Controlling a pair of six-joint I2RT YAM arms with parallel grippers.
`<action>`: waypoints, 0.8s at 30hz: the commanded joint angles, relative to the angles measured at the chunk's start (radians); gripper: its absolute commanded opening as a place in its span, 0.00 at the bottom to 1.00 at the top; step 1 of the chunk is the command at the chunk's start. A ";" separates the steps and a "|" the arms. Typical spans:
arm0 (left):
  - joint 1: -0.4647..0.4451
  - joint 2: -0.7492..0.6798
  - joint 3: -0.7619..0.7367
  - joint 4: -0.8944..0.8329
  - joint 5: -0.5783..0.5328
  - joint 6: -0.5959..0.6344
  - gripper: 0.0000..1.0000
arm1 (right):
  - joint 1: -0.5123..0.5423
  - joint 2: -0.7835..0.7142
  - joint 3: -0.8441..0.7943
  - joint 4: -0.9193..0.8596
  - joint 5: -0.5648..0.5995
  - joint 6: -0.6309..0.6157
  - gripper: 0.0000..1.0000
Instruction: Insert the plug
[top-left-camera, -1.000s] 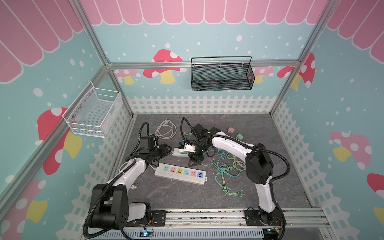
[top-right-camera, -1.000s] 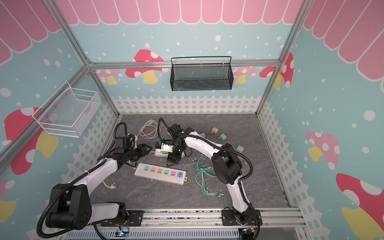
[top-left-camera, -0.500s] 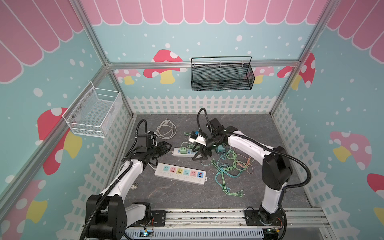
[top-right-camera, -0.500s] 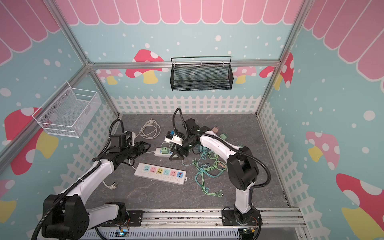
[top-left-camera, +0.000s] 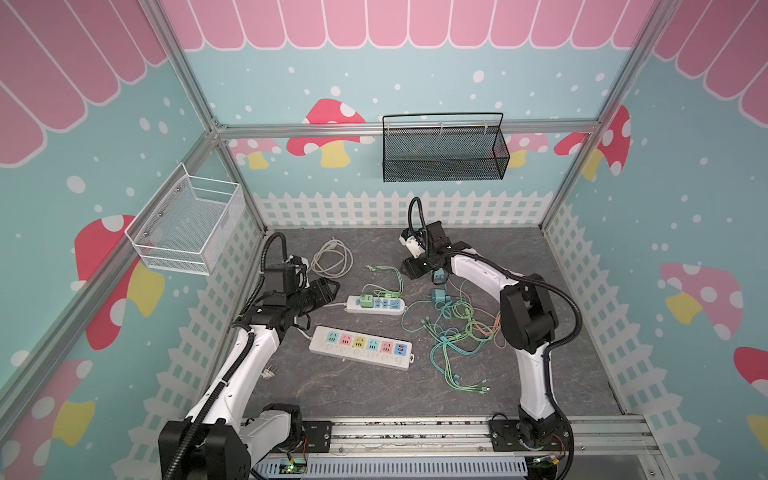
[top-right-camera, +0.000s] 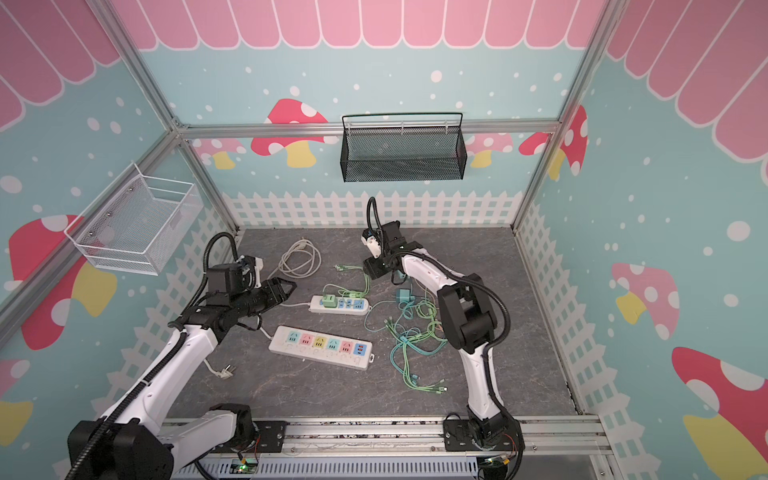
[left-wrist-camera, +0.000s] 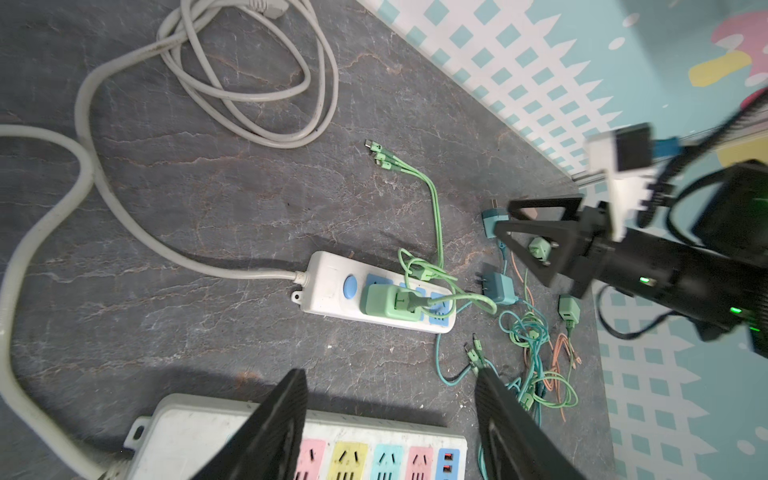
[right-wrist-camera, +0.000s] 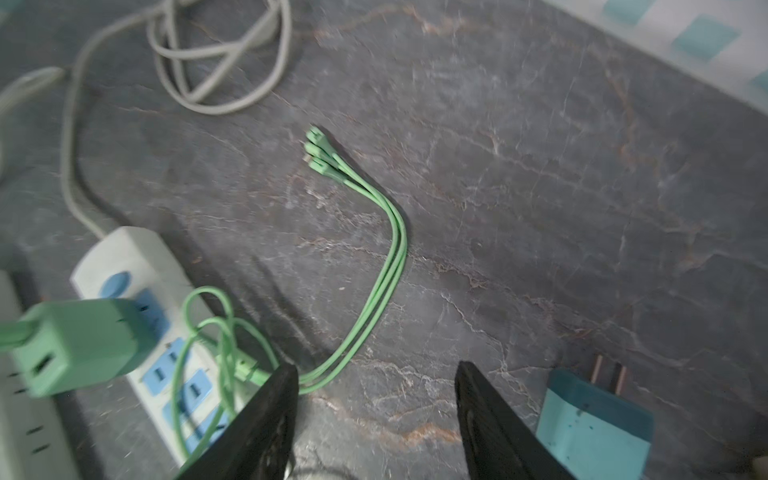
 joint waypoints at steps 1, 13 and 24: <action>0.007 -0.045 0.048 -0.072 -0.021 0.032 0.65 | 0.024 0.053 0.071 -0.014 0.118 0.075 0.65; 0.007 -0.113 0.079 -0.135 -0.045 0.068 0.67 | 0.092 0.221 0.201 -0.066 0.242 0.104 0.58; 0.007 -0.117 0.094 -0.150 -0.045 0.093 0.67 | 0.100 0.240 0.186 -0.066 0.280 0.128 0.48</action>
